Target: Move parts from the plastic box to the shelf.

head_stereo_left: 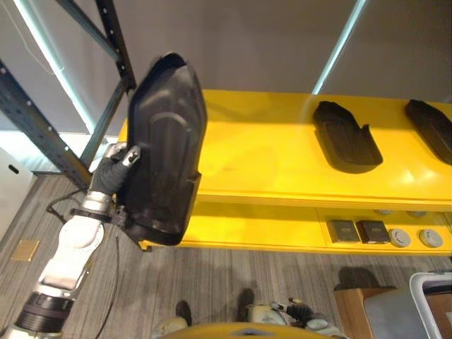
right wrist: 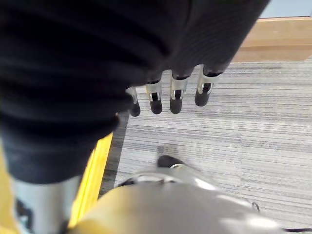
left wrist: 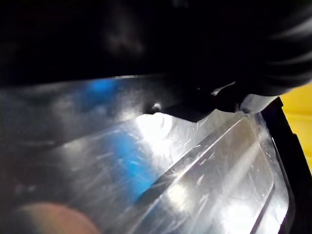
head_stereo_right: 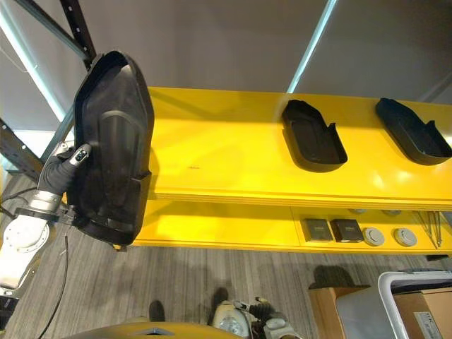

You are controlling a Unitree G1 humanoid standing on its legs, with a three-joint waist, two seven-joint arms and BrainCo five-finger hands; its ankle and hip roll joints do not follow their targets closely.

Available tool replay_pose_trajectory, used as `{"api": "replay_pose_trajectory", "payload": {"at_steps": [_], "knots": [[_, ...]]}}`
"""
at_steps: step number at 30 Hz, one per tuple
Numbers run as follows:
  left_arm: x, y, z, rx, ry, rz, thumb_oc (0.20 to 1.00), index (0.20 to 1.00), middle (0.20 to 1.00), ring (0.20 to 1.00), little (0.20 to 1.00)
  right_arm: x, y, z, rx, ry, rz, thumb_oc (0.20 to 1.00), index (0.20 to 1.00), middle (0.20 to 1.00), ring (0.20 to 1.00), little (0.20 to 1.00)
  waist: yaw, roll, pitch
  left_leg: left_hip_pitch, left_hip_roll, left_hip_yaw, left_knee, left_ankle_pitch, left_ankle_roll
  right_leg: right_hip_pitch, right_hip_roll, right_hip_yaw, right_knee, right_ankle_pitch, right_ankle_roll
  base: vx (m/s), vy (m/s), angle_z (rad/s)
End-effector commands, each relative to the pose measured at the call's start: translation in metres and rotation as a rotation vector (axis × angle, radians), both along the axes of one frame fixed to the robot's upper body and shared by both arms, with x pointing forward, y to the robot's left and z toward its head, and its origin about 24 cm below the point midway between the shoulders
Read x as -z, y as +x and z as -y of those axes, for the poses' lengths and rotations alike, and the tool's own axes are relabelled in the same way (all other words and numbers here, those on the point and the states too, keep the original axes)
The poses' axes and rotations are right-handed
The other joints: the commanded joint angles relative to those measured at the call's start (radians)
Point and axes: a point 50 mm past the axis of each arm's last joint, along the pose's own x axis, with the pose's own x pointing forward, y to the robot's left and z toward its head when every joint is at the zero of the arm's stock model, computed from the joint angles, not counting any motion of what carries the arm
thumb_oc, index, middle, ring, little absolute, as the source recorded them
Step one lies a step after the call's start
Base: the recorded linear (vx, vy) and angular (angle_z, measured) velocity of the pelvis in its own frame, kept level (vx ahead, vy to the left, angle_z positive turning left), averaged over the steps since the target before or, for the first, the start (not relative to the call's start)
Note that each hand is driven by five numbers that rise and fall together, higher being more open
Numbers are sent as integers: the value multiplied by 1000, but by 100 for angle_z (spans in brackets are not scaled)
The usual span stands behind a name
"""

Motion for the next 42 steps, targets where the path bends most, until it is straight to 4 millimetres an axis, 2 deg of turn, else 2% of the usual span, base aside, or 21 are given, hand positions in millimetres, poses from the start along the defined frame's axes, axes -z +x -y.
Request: {"api": "replay_pose_trajectory", "payload": {"at_steps": [1,3,4,7,11,12,15,16,18,21,22,29,37,38,39,40,42], "knots": [[-34,0,0,-28,-16,190,200,200,200,200,200,3,-6,-2,-83,-8,-67,1000,1000,1000,1000,1000,23,17,-6,5,54,-176,-2,-90,-13,93,0,-2,-94,-43,54,120,-36,8],[-25,0,-5,-65,-24,151,200,200,200,200,200,5,-14,-3,-118,-5,-93,1000,1000,1000,1000,1000,17,22,-21,17,60,-167,-2,-96,-19,115,-2,-12,-117,-41,49,253,-76,0],[-9,6,-16,-143,-37,76,200,200,200,200,200,4,-14,-2,-83,4,-78,1000,1000,1000,1000,1000,-11,31,-33,31,70,-157,-2,-101,-31,156,8,-15,-171,-39,42,295,-85,9],[-4,15,-20,-170,-70,40,200,200,200,200,200,3,-8,-2,-80,16,-54,1000,1000,1000,1000,1000,-30,40,-32,15,76,-140,-2,-104,-39,149,21,0,-201,-35,44,97,-41,-2],[-1,36,-20,-171,-128,-12,200,200,200,200,200,-1,4,-5,-115,37,-18,1000,1000,1000,1000,1000,-48,45,-27,-32,89,-120,-2,-95,-47,93,35,23,-201,-35,44,-42,-23,-30],[-8,49,-20,-165,-108,-16,200,200,200,200,200,-2,9,-4,-120,38,-4,1000,1000,1000,1000,1000,-57,48,-12,-52,94,-117,-2,-88,-49,72,42,32,-201,-33,42,-14,-18,-24],[-14,62,-17,-166,-110,-16,200,200,200,200,200,-3,13,-4,-126,37,5,1000,1000,1000,1000,1000,-65,50,6,-73,96,-118,-2,-80,-50,53,48,39,-201,-33,39,-47,-21,-12],[-23,73,-16,-169,-89,-5,200,200,200,200,200,-4,16,-4,-149,30,6,1000,1000,1000,1000,1000,-74,49,25,-93,98,-120,-2,-73,-52,33,53,44,-201,-31,39,-47,-25,-12],[-29,79,-15,-169,-92,5,200,200,200,200,200,-5,19,-4,-163,24,6,1000,1000,1000,1000,1000,-78,47,35,-109,98,-122,-2,-67,-52,19,54,47,-201,-28,39,-79,-25,-8],[-48,94,-13,-193,-92,50,200,200,200,200,200,-7,29,-6,-193,12,19,1000,1000,1000,1000,1000,-84,43,56,-171,97,-128,-2,-47,-54,-42,57,53,-201,-13,38,-121,-33,-2],[-59,104,-10,-194,-117,66,200,200,200,200,200,-10,38,-6,-177,9,48,1000,1000,1000,1000,1000,-87,43,77,-210,97,-130,-2,-33,-54,-76,58,57,-201,-3,38,-77,-29,0],[-77,118,-2,-225,-113,100,200,200,200,200,200,-16,57,-11,-169,9,100,1000,1000,1000,1000,1000,-87,50,113,-271,97,-142,-2,-12,-59,-128,55,55,-201,11,38,-30,-15,0],[-78,120,-5,-259,-13,85,200,200,200,200,200,-19,66,-18,-147,32,135,1000,1000,1000,1000,1000,-81,52,119,-285,100,-136,-2,-8,-62,-142,54,53,-201,14,38,0,0,0],[-77,119,-6,-262,-6,82,410,410,410,410,410,-19,67,-18,-148,33,135,1000,1000,1000,1000,1000,-80,52,118,-284,100,-135,-2,-9,-62,-142,54,53,-201,14,38,0,0,0],[-77,119,-6,-262,-6,82,784,784,784,784,784,-19,67,-18,-148,33,135,1000,1000,1000,1000,1000,-80,52,118,-284,100,-135,-2,-9,-62,-142,54,53,-201,14,38,0,0,0],[-76,119,-7,-268,7,80,1000,1000,1000,1000,1000,-19,66,-19,-155,32,134,1000,1000,1000,1000,1000,-79,50,117,-283,100,-134,-2,-9,-62,-141,54,52,-201,13,37,0,0,0],[-74,118,-8,-276,23,74,1000,1000,1000,1000,1000,-18,65,-20,-168,31,129,1000,1000,1000,1000,1000,-77,51,114,-279,101,-132,-2,-11,-62,-138,53,53,-201,11,36,0,0,0]]}}
